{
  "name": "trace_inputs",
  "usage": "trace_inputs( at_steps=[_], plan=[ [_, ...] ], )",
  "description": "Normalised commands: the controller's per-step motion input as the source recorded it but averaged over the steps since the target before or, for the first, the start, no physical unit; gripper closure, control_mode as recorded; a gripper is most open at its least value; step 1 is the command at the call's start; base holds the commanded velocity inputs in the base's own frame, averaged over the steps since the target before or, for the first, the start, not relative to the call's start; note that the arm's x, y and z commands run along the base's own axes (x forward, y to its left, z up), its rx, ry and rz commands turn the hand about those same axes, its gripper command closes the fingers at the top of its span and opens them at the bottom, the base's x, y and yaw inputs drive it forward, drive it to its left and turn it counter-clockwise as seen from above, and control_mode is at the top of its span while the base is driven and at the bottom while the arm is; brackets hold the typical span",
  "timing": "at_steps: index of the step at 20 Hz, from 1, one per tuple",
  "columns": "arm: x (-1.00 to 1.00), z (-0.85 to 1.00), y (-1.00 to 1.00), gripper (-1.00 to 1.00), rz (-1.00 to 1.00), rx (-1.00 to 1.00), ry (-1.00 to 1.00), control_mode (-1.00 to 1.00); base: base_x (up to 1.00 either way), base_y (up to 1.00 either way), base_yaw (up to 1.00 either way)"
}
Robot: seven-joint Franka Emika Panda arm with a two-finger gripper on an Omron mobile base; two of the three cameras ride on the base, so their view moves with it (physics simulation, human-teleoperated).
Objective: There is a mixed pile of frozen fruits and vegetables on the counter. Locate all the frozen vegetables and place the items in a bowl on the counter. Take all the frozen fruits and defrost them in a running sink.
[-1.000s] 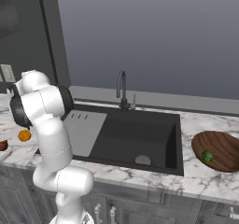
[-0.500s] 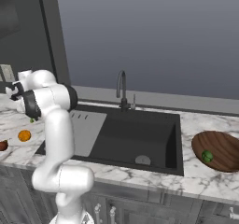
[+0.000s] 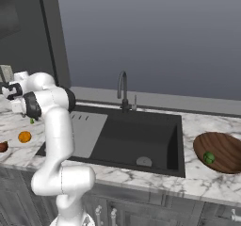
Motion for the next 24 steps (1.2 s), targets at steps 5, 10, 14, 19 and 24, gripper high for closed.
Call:
trace_inputs(
  at_steps=[5, 10, 14, 19, 24],
  plan=[
    [0.11, -0.38, 0.02, -1.0, 0.0, 0.09, -0.05, -1.0, 0.0, 0.0, 0.0],
    [-0.09, -0.23, 0.2, -1.0, 0.0, 0.05, -0.02, -1.0, 0.0, 0.0, 0.0],
    [-0.03, -0.14, 0.0, -1.0, 0.0, 0.0, -0.01, -1.0, 0.0, 0.0, 0.0],
    [0.02, -0.16, -0.01, -1.0, 0.01, 0.0, -0.02, -1.0, 0.0, 0.0, 0.0],
    [0.01, -0.13, 0.02, 1.0, 0.0, 0.0, -0.01, -1.0, 0.0, 0.0, 0.0]
  ],
)
